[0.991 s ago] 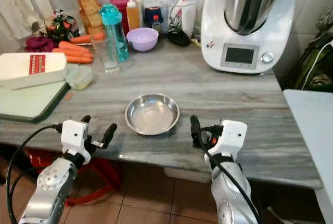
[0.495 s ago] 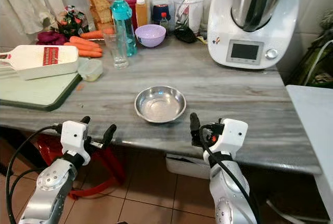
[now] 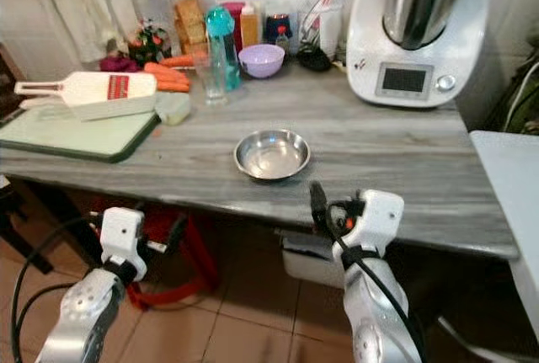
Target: Setting the table
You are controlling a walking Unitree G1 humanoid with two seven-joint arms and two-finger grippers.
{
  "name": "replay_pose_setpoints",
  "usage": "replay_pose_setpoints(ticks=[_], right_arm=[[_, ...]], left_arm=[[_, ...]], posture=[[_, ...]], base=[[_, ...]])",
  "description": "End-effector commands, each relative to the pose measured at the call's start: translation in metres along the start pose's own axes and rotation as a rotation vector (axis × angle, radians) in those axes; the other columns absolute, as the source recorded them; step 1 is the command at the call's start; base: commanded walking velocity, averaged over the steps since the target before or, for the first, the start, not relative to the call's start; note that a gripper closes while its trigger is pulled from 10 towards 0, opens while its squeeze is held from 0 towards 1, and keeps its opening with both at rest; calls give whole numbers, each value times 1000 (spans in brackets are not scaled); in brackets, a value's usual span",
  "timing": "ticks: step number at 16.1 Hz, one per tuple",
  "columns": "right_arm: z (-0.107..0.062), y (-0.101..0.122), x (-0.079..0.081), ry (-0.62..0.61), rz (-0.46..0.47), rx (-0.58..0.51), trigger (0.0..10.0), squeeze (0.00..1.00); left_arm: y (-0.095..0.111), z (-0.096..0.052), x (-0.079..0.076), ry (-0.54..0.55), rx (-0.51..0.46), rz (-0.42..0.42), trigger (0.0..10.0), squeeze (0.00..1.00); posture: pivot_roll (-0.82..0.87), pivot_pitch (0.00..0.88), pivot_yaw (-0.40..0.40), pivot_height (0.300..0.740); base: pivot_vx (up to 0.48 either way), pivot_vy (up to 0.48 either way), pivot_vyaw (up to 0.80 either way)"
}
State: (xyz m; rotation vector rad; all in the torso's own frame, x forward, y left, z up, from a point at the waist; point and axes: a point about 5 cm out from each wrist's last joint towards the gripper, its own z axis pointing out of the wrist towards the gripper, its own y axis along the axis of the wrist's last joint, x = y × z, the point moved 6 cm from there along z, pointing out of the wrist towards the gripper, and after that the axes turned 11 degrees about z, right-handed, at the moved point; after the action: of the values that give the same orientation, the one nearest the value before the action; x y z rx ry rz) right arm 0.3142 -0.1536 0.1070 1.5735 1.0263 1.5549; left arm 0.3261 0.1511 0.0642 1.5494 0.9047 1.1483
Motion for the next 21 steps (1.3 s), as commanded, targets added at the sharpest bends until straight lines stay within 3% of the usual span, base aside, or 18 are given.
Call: replay_pose_setpoints(ticks=[1, 9, 11, 21], right_arm=[[2, -2, 8, 24, 9, 6, 10000, 0], [3, 2, 1, -10, -86, -15, 10000, 0], [3, -1, 2, 2, -20, 6, 10000, 0], [4, 3, 12, 57, -7, -12, 10000, 0]], left_arm=[[0, -1, 4, 7, 3, 14, 10000, 0], [0, 0, 3, 1, 3, 15, 10000, 0], [0, 0, 3, 1, 2, 16, 10000, 0], [1, 3, 0, -12, -3, 14, 10000, 0]], posture=[[-8, 0, 45, 740], [-8, 0, 46, 740], [-8, 0, 46, 740], [-11, 0, 47, 740]], base=[[-270, 0, 0], [-268, 0, 0], [-264, 0, 0], [-259, 0, 0]])
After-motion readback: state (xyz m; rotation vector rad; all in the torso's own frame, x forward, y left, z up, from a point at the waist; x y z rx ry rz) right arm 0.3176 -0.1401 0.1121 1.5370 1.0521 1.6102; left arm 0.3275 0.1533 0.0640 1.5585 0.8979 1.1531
